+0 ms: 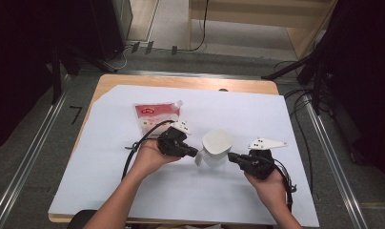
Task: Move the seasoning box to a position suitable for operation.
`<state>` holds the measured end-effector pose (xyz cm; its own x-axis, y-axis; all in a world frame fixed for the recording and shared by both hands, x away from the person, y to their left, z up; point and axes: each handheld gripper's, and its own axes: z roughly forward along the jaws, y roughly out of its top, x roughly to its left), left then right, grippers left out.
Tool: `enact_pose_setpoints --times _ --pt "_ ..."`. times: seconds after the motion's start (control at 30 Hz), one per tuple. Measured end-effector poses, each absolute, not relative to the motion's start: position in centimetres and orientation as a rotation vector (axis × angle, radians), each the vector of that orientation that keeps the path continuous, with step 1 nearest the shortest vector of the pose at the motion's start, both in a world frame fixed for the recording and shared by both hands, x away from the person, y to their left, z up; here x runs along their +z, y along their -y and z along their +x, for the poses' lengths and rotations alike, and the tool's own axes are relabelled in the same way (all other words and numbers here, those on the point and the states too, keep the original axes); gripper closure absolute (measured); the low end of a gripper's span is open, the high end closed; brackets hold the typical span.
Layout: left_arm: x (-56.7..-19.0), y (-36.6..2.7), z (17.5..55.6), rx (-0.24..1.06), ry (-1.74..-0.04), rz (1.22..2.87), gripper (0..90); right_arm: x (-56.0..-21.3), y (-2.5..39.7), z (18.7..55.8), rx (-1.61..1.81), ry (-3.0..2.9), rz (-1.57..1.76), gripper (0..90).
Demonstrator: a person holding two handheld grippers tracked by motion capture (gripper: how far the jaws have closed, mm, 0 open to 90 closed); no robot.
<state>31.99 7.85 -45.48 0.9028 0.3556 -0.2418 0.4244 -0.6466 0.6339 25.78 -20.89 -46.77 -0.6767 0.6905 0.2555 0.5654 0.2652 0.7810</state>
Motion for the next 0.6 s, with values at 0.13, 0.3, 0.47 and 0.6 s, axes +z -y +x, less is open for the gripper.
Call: enact_pose_setpoints --times 0.13,0.3,0.47,0.6 --pt "-45.5 -7.9 32.0 -0.124 -0.561 2.328 90.0 -46.8 20.9 25.9 1.365 -2.398 1.192 90.0" --pt "-45.7 -7.8 31.8 -0.145 -0.553 2.322 90.0 -46.8 20.8 26.0 1.365 -2.407 1.194 90.0" --pt "-45.4 -7.5 31.5 -0.145 -0.535 2.311 90.0 -46.7 21.1 26.5 1.362 -2.417 1.187 90.0" --pt "-45.4 -7.1 31.0 -0.115 -0.524 2.311 90.0 -46.6 21.3 26.8 1.382 -2.403 1.203 90.0"
